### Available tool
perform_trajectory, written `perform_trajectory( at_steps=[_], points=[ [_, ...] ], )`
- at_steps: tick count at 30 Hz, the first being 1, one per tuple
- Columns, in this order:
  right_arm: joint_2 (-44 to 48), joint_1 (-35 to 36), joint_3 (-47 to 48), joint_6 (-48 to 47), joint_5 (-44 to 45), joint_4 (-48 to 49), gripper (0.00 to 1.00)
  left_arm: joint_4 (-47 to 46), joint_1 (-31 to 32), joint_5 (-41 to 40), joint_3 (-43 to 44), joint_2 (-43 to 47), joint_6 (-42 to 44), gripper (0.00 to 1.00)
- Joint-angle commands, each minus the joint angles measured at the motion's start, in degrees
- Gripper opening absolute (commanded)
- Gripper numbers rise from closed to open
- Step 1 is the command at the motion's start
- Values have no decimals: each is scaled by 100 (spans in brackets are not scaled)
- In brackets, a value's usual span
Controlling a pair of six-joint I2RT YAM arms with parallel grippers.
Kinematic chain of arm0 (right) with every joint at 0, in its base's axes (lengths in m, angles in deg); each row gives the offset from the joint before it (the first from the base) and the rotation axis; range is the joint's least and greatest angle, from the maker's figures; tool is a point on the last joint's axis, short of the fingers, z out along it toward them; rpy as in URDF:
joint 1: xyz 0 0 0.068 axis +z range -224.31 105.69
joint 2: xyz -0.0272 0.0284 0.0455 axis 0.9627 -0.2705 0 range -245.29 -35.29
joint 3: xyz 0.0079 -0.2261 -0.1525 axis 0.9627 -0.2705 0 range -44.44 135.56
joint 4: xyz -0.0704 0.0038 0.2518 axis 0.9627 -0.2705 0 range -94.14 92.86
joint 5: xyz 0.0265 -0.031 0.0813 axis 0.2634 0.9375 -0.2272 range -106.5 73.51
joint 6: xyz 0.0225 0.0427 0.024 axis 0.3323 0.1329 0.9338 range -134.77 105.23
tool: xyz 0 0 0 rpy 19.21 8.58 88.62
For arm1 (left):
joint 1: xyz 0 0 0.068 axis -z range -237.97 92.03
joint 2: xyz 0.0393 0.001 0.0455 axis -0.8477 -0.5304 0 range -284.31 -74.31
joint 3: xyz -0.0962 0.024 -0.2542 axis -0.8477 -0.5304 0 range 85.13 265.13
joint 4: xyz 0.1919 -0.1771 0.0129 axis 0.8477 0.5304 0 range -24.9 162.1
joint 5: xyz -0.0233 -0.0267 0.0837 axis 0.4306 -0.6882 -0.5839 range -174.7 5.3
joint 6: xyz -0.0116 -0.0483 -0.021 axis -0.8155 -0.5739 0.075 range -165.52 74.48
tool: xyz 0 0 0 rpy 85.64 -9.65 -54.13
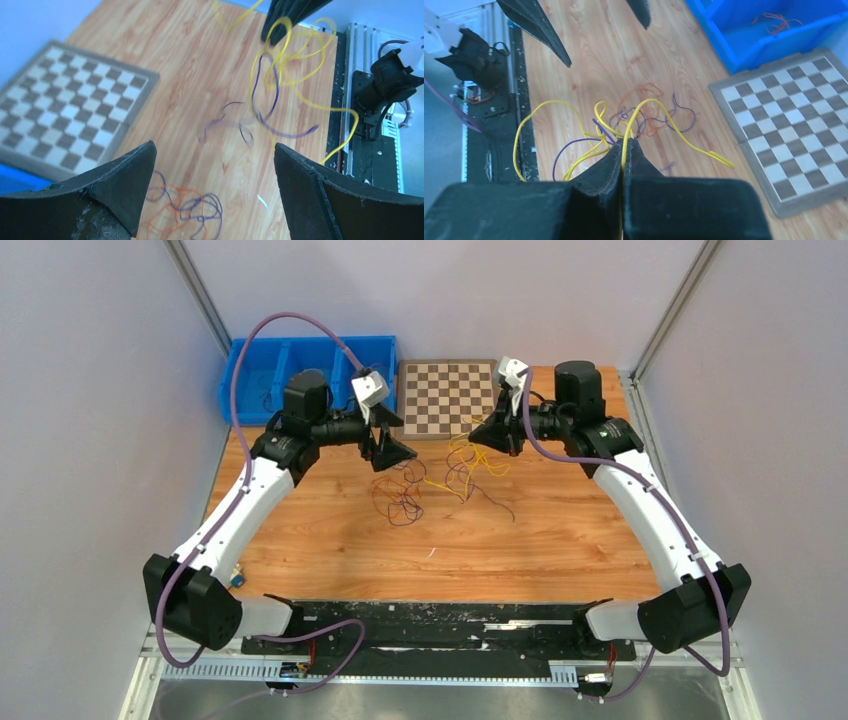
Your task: Untangle the cables
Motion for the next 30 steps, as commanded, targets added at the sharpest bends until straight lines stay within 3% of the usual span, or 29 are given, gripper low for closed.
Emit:
perform_trajectory(
  at_steps=[1,11,15,17,22,26,29,30],
  points=[
    [-26,262,263,201,-179,37,0,-362,389,279,504,249,415,96],
    [192,881,68,-531,-193,60,0,-278,1107,204,745,-8,227,94],
    [183,1056,90,-672,-257,56,0,-128,1223,338,742,-164,373,88],
    [195,1110,95,-743,-284,59,0,-90,1242,354,743,-216,433,81],
    [256,1154,23,-857,-240,48,1,197,1244,421,771,-154,742,42],
    [316,1157,-161,-962,-116,51,3,277,1244,621,551,81,1035,22],
    [327,1156,-255,-1041,-18,17,6,270,1238,657,447,208,1087,2],
    [321,1160,-266,-1049,16,7,7,243,1232,634,435,220,1060,1]
  ],
)
